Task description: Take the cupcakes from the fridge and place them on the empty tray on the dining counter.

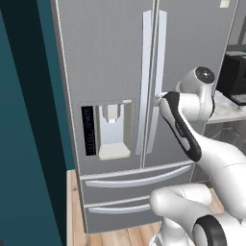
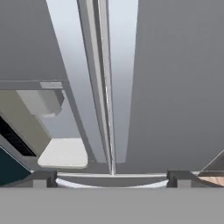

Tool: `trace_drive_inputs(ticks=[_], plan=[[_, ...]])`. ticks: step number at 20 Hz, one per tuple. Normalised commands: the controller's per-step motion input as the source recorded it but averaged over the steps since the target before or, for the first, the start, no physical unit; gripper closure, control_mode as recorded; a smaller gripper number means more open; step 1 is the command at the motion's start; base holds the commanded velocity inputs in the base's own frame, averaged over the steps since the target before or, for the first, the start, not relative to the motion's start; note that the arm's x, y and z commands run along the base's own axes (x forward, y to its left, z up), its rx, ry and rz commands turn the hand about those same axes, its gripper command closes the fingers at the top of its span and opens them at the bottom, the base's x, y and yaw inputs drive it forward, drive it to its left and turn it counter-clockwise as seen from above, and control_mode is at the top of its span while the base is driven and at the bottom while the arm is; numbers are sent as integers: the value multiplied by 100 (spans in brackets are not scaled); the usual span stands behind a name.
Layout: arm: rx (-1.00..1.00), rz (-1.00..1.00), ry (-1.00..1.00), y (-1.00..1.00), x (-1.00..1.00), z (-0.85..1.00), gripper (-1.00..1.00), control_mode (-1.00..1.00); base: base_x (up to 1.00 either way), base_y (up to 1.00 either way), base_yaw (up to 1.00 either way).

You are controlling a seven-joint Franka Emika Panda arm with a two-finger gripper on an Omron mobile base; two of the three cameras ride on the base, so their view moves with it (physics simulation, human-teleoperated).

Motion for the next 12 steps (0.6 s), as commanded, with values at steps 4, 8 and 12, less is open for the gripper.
trace_drive_inputs(ticks=[4, 8, 12], plan=[[0, 0, -5, -9, 50, 20, -100, -100, 0, 0, 0], [1, 0, -16, -13, 28, 24, -100, -100, 0, 0, 0], [2, 0, -17, -4, 19, 15, -100, -100, 0, 0, 0]])
